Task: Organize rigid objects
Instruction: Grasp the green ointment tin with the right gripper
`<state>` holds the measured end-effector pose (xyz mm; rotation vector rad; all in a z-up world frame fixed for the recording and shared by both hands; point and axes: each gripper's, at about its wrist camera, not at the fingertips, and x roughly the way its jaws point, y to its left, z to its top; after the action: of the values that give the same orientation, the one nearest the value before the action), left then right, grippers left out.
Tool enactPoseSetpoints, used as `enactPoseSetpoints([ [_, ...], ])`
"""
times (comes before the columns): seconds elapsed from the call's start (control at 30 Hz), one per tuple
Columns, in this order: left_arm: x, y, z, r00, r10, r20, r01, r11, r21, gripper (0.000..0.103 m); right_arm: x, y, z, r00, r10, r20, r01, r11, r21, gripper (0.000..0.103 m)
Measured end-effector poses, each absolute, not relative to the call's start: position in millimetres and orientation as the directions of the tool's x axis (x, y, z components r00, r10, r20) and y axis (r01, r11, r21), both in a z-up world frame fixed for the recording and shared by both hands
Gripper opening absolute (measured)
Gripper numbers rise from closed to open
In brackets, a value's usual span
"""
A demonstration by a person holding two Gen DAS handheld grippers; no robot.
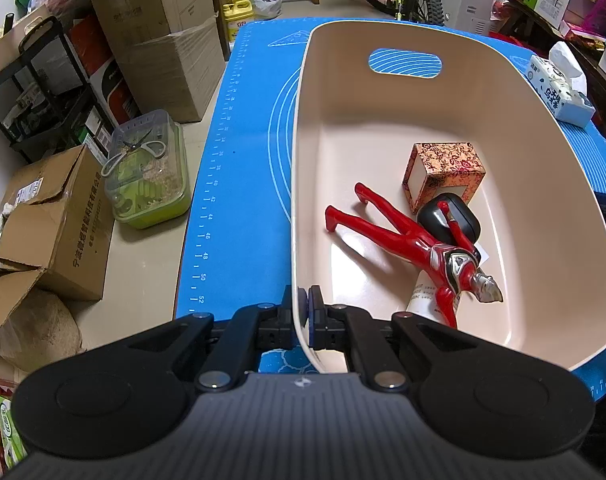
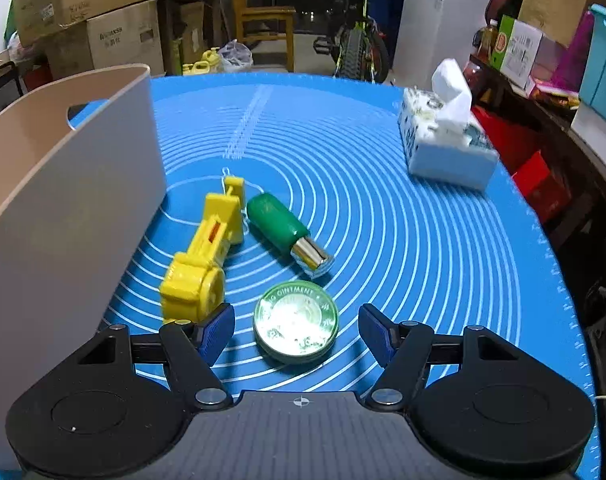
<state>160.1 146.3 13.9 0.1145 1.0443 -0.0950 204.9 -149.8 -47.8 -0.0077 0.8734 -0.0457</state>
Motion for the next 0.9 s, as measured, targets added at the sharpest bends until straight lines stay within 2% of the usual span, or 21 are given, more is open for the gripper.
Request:
enactPoseSetpoints([
  [0.43,160.2,145.1,14.1,0.499,-0.020,-0.866,0.132,0.990,0.054,0.007,216.5,-147.4,-57.4,0.625,-0.066,-0.778,0.094,0.996,-0.009,0.072],
  [0.53,160.1,145.0,14.2,0.497,-0.018,-0.867,0.135,0.989,0.057,0.007,215.2,-148.8,-58.0,0.627,-0.061,-0.777,0.091,0.996,-0.005,0.068],
  [0.67,159.7,145.4,14.0,0.497,-0.018,-0.867,0.130,0.990,0.054,0.007,212.9,-148.3,-56.4,0.628,-0.047,-0.777,0.066,0.998,-0.006,0.055],
  [0.9,157.7,146.2,13.5,0.504,-0.019,-0.864,0.128,0.990,0.053,0.007,206.8,-148.8,-51.9,0.616,-0.035,-0.787,0.047,0.999,-0.007,0.054],
])
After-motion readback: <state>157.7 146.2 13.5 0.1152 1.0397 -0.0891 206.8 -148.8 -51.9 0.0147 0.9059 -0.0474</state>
